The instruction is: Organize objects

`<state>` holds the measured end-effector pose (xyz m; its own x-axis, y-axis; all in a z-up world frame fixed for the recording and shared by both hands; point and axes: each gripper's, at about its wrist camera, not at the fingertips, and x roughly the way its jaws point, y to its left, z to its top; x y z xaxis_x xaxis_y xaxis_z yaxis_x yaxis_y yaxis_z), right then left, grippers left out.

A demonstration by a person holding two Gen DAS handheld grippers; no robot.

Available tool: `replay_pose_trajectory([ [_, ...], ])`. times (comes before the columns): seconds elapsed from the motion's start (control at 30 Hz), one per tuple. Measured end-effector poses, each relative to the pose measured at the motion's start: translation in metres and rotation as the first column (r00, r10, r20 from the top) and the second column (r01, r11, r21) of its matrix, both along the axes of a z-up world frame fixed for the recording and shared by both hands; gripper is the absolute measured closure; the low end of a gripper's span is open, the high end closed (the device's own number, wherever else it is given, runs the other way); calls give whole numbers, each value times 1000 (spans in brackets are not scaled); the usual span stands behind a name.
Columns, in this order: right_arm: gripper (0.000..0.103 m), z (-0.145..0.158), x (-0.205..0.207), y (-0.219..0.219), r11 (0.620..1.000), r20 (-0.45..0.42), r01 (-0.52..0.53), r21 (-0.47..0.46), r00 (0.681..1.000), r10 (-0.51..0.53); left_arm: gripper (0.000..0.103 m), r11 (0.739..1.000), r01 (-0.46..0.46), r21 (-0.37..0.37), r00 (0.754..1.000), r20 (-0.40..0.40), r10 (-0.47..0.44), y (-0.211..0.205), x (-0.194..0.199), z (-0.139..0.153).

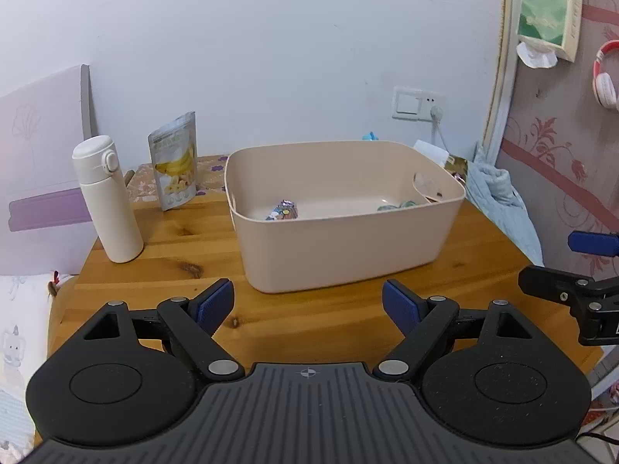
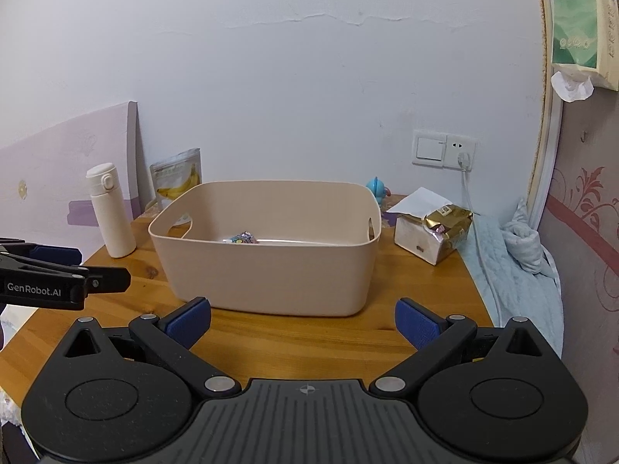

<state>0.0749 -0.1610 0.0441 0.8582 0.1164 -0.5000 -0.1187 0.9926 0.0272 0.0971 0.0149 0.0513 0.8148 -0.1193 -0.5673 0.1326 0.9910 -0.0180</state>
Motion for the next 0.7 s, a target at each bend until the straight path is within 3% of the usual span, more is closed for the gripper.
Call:
replay_pose_trajectory([
  [0.7, 0, -4, -43, -1, 1000, -15, -9, -14, 1000, 8, 17, 998, -8, 57, 1000, 29, 7, -1, -62, 13],
])
